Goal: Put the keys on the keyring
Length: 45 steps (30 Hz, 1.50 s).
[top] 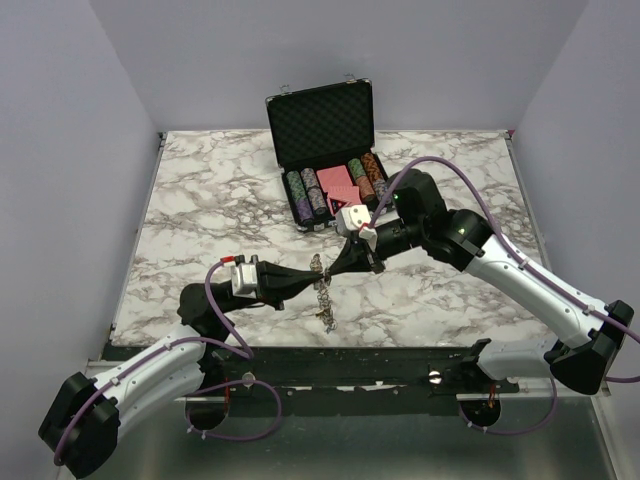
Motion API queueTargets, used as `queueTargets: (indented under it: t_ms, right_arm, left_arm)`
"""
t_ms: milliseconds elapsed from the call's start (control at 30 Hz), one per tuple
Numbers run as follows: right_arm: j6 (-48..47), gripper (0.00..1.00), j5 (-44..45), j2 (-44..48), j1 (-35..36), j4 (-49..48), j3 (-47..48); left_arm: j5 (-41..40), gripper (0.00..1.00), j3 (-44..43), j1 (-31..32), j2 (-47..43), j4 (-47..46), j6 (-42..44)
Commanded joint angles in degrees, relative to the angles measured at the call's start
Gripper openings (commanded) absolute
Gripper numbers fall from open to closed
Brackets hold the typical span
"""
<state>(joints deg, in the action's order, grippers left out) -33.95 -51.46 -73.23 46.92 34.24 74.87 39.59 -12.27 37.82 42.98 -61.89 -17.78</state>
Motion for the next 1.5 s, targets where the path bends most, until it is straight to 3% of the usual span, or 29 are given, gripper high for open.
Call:
queueTargets:
  t_ms: [0,567,1467]
  right_arm:
    - [-2.16,0.00,-0.83,0.19,0.63,-1.37,-1.31]
    - [-9.81,0.00,-1.53,1.78,0.63,-2.77,-2.27]
    - [-13.77,0.00,-1.71,3.62,1.07,-5.59,-3.85]
  left_arm:
    - [1.19,0.00,-0.03,-0.38,-0.97,-5.79,-2.26]
    - [2.07,0.00,0.85,-1.17,-2.46,-5.61,-7.62]
    - [1.71,0.00,0.06,-1.17,-0.26,-4.03,-10.08]
